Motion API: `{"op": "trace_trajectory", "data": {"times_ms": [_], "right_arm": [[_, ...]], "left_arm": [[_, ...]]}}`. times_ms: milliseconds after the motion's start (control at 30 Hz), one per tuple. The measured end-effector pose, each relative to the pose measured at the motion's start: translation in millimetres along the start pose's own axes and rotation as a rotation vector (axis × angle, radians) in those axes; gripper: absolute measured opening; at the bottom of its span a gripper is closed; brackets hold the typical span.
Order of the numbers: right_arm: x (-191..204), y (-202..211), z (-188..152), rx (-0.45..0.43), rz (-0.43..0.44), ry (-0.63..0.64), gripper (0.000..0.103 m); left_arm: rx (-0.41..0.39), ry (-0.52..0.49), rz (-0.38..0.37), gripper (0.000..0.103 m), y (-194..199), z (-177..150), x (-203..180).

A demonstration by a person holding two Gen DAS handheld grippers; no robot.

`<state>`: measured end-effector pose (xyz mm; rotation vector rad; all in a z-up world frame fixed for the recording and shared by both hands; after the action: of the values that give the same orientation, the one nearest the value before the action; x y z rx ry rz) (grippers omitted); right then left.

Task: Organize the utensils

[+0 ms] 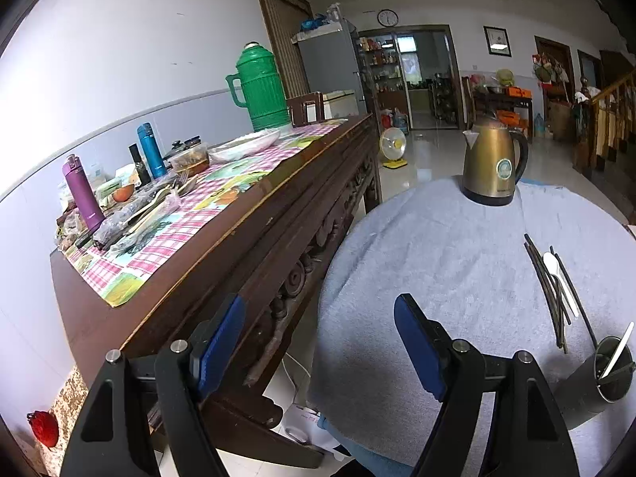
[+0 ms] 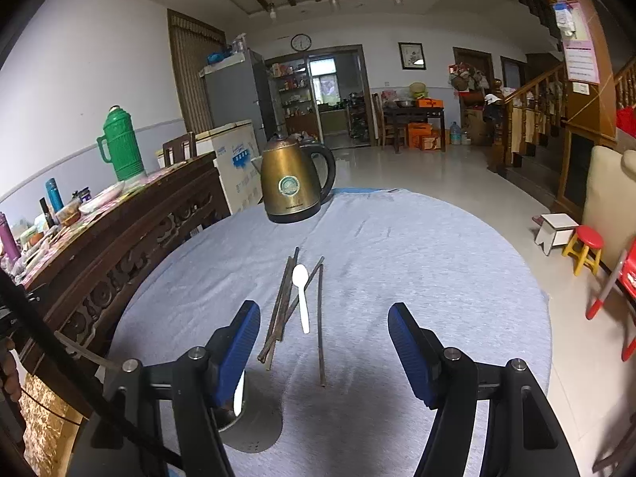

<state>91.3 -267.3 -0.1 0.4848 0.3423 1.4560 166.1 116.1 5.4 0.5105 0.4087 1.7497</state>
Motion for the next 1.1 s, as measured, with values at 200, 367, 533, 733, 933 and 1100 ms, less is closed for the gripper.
{"op": "trace_trajectory", "data": {"times_ms": [200, 367, 533, 733, 933, 1100], "right_arm": [[1, -18, 19, 0.006, 0.039, 0.022, 0.07], [-9, -55, 26, 0.077, 0.105, 0.009, 0.059], [-15, -97, 22, 0.157, 0.173, -0.019, 0.046], [-8, -164, 17, 0.262, 0.307, -0.016, 0.046], [-11, -238, 10, 0.342, 0.283, 0.035, 0.036], [-27, -281, 15, 0.373, 0.234, 0.018, 0.029]], "left_arm": [[0.039, -0.023, -0.049, 0.078, -20, 7, -17], [0.11, -0.066, -0.197, 0.078, -51, 14, -50], [0.196, -0.123, -0.332, 0.078, -85, 21, -99], [0.298, -0.115, -0.424, 0.077, -113, 14, -154], [0.342, -0.16, -0.466, 0.052, -137, 5, -194], [0.442, -0.161, -0.501, 0.037, -171, 0, -229]]}}
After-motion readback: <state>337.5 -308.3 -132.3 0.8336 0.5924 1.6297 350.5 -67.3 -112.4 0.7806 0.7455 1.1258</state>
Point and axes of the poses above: each gripper's, at about its wrist camera, not at the fingertips, and y roughly against the way its jaws point, x to its left, z to its top, the point moved 4 cm from there along -y, roughly the way its jaws point, and after that the axes turned 6 degrees about y, right-handed, at the moved point
